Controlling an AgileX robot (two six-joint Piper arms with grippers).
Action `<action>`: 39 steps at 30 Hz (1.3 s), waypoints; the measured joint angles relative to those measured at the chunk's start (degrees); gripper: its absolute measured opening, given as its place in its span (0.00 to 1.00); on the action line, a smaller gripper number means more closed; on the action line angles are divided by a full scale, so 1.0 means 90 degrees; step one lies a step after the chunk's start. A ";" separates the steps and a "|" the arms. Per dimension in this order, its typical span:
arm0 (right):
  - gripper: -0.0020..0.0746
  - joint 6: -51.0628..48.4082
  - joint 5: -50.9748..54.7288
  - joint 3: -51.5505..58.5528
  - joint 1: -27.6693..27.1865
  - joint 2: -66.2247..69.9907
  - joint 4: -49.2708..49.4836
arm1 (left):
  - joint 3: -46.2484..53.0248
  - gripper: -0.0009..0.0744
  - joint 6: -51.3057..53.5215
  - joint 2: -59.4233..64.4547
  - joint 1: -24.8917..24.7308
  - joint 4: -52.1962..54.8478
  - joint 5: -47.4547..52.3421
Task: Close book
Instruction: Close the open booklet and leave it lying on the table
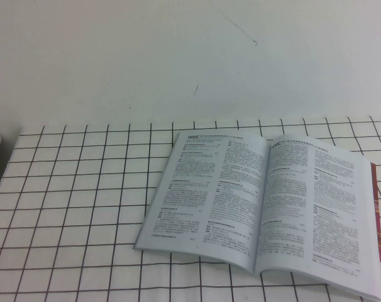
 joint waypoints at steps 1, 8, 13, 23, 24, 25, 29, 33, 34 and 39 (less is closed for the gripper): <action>0.02 0.0025 0.0078 0.0000 0.0000 0.0000 0.0024 | 0.0000 0.01 0.0000 0.0000 0.0000 0.0000 0.0000; 0.02 0.0182 0.2015 -0.0327 0.0000 0.0000 0.0056 | -0.0014 0.01 -0.0105 0.0000 0.0000 0.0059 0.0425; 0.02 0.0193 0.5053 -0.1672 0.0000 0.0092 0.0122 | -0.0990 0.01 -0.0420 0.0000 0.0000 0.0524 0.2608; 0.02 -0.0227 0.7579 -0.3521 0.0011 0.1938 0.0656 | -0.2907 0.01 -0.1217 0.1201 0.0000 0.0059 0.5513; 0.02 -0.0329 0.7686 -0.3651 0.0023 0.2158 0.0749 | -0.3049 0.01 -0.1205 0.1450 0.0000 -0.0003 0.5695; 0.02 -0.0471 0.7794 -0.3774 0.0023 0.2374 0.0874 | -0.3159 0.01 -0.1195 0.1650 0.0000 -0.0038 0.5856; 0.02 -0.1084 0.8039 -0.4079 0.0129 0.3127 0.1384 | -0.3612 0.01 -0.1151 0.2595 0.0000 -0.0113 0.6563; 0.02 -0.1432 0.8100 -0.4145 0.0329 0.3900 0.1724 | -0.3762 0.01 -0.0939 0.3376 0.0000 -0.0342 0.6680; 0.02 -0.1583 0.8164 -0.4157 0.0344 0.4108 0.1814 | -0.3762 0.01 -0.0901 0.3566 0.0000 -0.0426 0.6680; 0.02 -0.2523 0.8255 -0.4197 0.0372 0.5173 0.2676 | -0.3773 0.01 -0.0189 0.4581 0.0000 -0.1126 0.6416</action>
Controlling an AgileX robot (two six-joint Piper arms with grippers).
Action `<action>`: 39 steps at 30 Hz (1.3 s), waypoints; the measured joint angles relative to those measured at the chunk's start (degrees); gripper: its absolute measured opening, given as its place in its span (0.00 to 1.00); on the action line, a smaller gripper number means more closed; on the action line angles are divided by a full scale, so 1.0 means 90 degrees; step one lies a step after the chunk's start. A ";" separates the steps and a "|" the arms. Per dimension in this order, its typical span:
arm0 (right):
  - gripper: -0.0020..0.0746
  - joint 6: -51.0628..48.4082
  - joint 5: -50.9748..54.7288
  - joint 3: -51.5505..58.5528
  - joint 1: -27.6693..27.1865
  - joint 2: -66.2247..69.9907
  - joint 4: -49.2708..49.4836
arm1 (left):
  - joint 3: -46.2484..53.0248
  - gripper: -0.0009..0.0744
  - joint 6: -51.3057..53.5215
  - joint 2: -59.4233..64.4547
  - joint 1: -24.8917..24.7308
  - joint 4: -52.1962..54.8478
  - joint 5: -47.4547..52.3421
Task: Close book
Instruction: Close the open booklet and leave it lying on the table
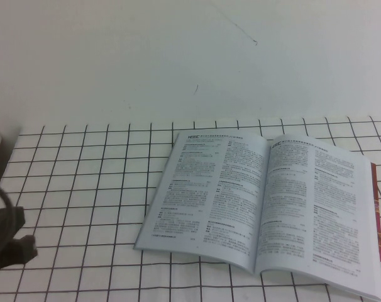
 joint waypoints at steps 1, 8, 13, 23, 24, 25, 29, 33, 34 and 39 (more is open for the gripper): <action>0.02 -0.0297 -0.0027 0.0000 0.0000 0.0248 0.0382 | -0.0001 0.01 0.0208 0.0220 0.0000 -0.0198 -0.0134; 0.02 -0.3291 -0.0240 -0.0042 0.0116 0.2078 0.3560 | -0.0358 0.01 0.2609 0.2162 -0.0013 -0.2369 -0.0799; 0.02 -0.4047 -0.0345 -0.0598 0.0574 0.3482 0.4269 | -0.0839 0.01 0.3925 0.3403 -0.0151 -0.3378 -0.1216; 0.02 -0.4271 -0.0500 -0.2001 0.1002 0.5555 0.4194 | -0.2095 0.01 0.4507 0.5286 -0.0811 -0.3667 -0.1454; 0.02 -0.4294 -0.0563 -0.2069 0.1002 0.5713 0.4160 | -0.2161 0.01 0.4520 0.5377 -0.0831 -0.3711 -0.1485; 0.02 -0.4304 -0.0633 -0.2126 0.1002 0.5866 0.4153 | -0.2200 0.01 0.4535 0.5436 -0.0858 -0.3740 -0.1534; 0.02 -0.4407 -0.0702 -0.2315 0.1016 0.6403 0.4136 | -0.2460 0.01 0.4560 0.5656 -0.0883 -0.3808 -0.1639; 0.02 -0.4437 -0.0678 -0.2462 0.1016 0.6908 0.4028 | -0.2757 0.01 0.4588 0.5909 -0.0883 -0.3822 -0.1545; 0.02 -0.4447 -0.0678 -0.2471 0.1016 0.6995 0.3984 | -0.2830 0.01 0.4626 0.5994 -0.0883 -0.3822 -0.1487; 0.02 -0.4150 -0.0716 -0.2532 0.1016 0.7332 0.3612 | -0.3355 0.01 0.4920 0.6476 -0.0883 -0.3771 -0.1037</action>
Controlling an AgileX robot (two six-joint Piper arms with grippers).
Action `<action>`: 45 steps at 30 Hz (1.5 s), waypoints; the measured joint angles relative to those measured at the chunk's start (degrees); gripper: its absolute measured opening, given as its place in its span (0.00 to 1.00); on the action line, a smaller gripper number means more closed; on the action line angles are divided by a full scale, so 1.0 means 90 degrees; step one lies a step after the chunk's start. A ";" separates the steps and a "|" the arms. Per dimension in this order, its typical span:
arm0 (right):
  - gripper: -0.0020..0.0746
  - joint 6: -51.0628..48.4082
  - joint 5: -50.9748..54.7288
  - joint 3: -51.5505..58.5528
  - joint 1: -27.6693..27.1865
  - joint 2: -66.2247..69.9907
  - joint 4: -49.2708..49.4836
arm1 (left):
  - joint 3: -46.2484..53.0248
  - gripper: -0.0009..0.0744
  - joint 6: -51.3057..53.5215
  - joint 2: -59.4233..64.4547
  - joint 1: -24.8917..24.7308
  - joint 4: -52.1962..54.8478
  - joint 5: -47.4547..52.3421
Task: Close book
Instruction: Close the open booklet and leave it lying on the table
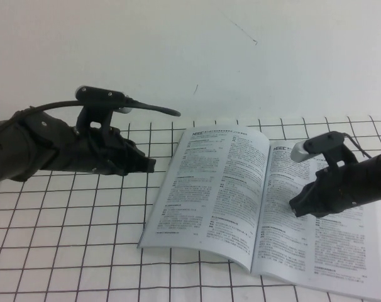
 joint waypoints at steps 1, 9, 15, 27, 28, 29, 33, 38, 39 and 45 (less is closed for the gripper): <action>0.02 0.0130 0.0000 -0.0013 0.0000 0.0053 -0.0108 | -0.0097 0.01 0.0024 0.0100 -0.0014 0.0014 0.0029; 0.02 0.0842 0.0079 -0.0120 0.0000 0.0134 -0.0653 | -0.0365 0.01 0.0050 0.0876 -0.0017 0.0039 -0.0406; 0.02 0.0960 0.0103 -0.0128 0.0000 0.0139 -0.0682 | -0.0496 0.01 0.0086 0.1585 -0.0090 0.0039 -0.0620; 0.02 0.0973 0.0118 -0.0134 0.0000 0.0148 -0.0682 | -0.0849 0.01 0.0113 0.1897 -0.0310 -0.0325 0.0765; 0.02 0.0973 0.0118 -0.0134 0.0000 0.0148 -0.0670 | -0.0937 0.01 0.0113 0.1911 -0.0310 -0.0420 0.1112; 0.02 0.0973 0.0118 -0.0134 0.0000 0.0148 -0.0649 | -0.1017 0.01 0.0113 0.1927 -0.0310 -0.0508 0.1384; 0.02 0.0973 0.0118 -0.0134 0.0000 0.0153 -0.0615 | -0.1486 0.01 0.0247 0.1938 -0.0310 -0.1170 0.2605; 0.02 0.0973 0.0141 -0.0134 -0.0024 0.0153 -0.0535 | -0.1855 0.01 0.0738 0.1938 -0.0310 -0.2941 0.3767; 0.02 0.1002 0.0153 -0.0134 -0.0054 0.0153 -0.0509 | -0.1881 0.01 0.0869 0.1938 -0.0310 -0.3339 0.4010; 0.02 0.1419 0.0183 -0.0081 -0.0054 -0.0041 -0.0785 | -0.1892 0.01 0.1251 0.1938 -0.0323 -0.4722 0.5192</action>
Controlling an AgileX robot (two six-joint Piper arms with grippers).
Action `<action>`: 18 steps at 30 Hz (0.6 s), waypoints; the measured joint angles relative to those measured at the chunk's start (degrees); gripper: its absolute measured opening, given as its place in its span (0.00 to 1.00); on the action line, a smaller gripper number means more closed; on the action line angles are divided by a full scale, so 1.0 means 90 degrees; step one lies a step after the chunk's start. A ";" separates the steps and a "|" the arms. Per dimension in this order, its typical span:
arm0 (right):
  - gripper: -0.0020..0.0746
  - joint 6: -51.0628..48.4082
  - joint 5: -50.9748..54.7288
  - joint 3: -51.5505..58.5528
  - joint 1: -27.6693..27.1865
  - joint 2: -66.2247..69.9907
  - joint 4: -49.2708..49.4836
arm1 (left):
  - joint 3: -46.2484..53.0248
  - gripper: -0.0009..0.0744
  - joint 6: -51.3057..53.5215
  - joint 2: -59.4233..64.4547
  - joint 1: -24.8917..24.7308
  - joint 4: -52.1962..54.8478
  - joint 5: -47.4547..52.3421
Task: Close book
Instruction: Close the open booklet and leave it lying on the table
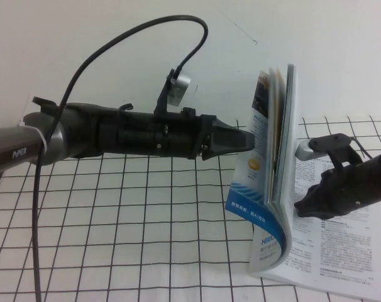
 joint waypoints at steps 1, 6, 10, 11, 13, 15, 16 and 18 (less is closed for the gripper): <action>0.02 0.0115 0.0077 0.0029 0.0000 -0.0089 -0.0151 | 0.0000 0.01 0.0019 0.0000 0.0000 -0.0100 0.0090; 0.02 0.0786 0.0262 0.0087 0.0012 -0.0738 -0.1160 | 0.0000 0.01 0.0091 0.0000 -0.0038 -0.0214 0.0240; 0.02 0.1522 0.0423 0.0087 0.0012 -0.1406 -0.2392 | -0.0013 0.01 -0.0116 -0.0086 -0.0038 -0.0217 0.0240; 0.02 0.1759 0.0487 0.0087 0.0012 -0.1570 -0.2781 | -0.0028 0.01 -0.0199 -0.0114 -0.0038 -0.0217 0.0240; 0.02 0.2247 0.0662 0.0087 0.0012 -0.1894 -0.3607 | -0.0055 0.01 -0.0258 -0.0212 -0.0038 -0.0229 0.0240; 0.02 0.2703 0.0944 0.0087 0.0012 -0.2213 -0.4438 | -0.0055 0.01 -0.0282 -0.0335 -0.0038 -0.0229 0.0240; 0.02 0.2918 0.1100 0.0087 0.0012 -0.2372 -0.4827 | -0.0055 0.01 -0.0282 -0.0392 -0.0038 -0.0229 0.0240; 0.02 0.3273 0.1381 0.0100 0.0012 -0.2667 -0.5473 | -0.0055 0.01 -0.0282 -0.0566 -0.0038 -0.0229 0.0240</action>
